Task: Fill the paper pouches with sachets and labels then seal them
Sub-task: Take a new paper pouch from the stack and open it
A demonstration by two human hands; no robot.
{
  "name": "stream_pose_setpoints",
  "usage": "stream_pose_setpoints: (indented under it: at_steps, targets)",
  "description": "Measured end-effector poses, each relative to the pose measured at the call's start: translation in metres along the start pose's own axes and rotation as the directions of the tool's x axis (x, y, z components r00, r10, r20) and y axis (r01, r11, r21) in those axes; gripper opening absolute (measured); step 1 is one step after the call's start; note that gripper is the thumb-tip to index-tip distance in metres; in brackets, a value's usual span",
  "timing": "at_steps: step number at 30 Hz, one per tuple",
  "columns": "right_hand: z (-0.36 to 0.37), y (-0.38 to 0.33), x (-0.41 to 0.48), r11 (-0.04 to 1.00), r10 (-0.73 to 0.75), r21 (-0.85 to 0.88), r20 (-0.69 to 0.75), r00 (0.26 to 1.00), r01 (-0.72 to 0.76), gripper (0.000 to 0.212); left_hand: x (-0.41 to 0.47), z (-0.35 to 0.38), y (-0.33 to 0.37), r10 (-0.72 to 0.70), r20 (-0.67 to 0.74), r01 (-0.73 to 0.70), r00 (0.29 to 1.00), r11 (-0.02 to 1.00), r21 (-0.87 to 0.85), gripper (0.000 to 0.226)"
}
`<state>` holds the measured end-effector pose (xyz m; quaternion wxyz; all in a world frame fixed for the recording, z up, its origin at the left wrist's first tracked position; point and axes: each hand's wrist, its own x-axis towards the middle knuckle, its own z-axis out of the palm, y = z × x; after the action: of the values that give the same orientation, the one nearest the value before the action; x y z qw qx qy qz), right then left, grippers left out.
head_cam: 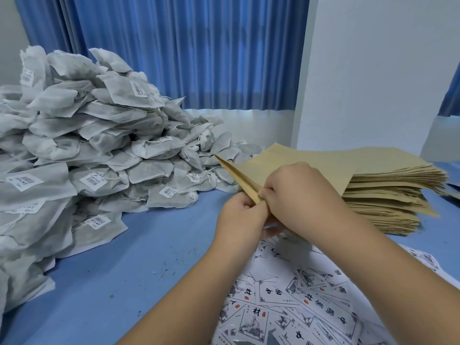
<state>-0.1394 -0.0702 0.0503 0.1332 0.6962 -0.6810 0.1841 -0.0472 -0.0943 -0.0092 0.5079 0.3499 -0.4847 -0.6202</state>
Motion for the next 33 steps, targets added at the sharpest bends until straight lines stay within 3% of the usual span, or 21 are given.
stream_pose_setpoints:
  at_steps: [4,9,13,19,21,24,25,29,33]
  targets:
    - [-0.003,-0.006,-0.005,0.992,0.003,-0.126,-0.015,1.0,-0.005,0.036,-0.001,0.0,0.0,0.047,-0.027,-0.047,0.999,0.999,-0.003,0.018]
    - [-0.004,-0.007,-0.006,0.996,0.01,-0.083,0.018,1.0,-0.008,0.035,0.0,-0.001,-0.003,0.069,-0.003,-0.069,0.998,0.998,-0.003,0.027]
    - [-0.008,-0.003,-0.005,1.0,0.031,-0.004,-0.033,0.999,-0.031,0.035,0.002,-0.007,-0.003,0.03,0.003,-0.029,1.0,0.999,-0.041,0.021]
    - [-0.004,-0.017,-0.011,0.989,-0.098,-0.114,-0.08,0.992,0.089,0.036,0.004,-0.011,-0.003,-0.041,-0.035,0.04,0.999,0.999,-0.033,0.005]
    - [-0.004,-0.019,-0.011,0.988,-0.09,-0.131,-0.081,0.993,0.079,0.037,0.001,-0.012,0.001,-0.057,-0.031,0.056,0.998,0.998,-0.035,0.015]
    - [-0.006,-0.021,-0.012,0.986,-0.075,-0.156,-0.094,0.993,0.059,0.036,-0.001,-0.011,0.008,-0.006,-0.013,0.008,1.0,0.997,0.08,0.006]
    - [-0.006,-0.023,-0.013,0.985,-0.07,-0.163,-0.094,0.993,0.054,0.034,-0.001,-0.011,0.009,0.013,-0.001,-0.013,1.0,0.989,0.145,0.015]
    - [-0.008,-0.031,-0.019,0.989,-0.049,-0.138,-0.022,0.999,0.045,0.02,-0.002,-0.009,0.008,0.048,-0.003,-0.045,0.999,0.969,0.241,0.027]
    - [-0.007,-0.033,-0.022,0.991,-0.012,-0.132,0.068,0.998,0.021,0.031,0.001,-0.012,0.008,0.053,-0.069,-0.041,0.996,0.985,0.169,0.027]
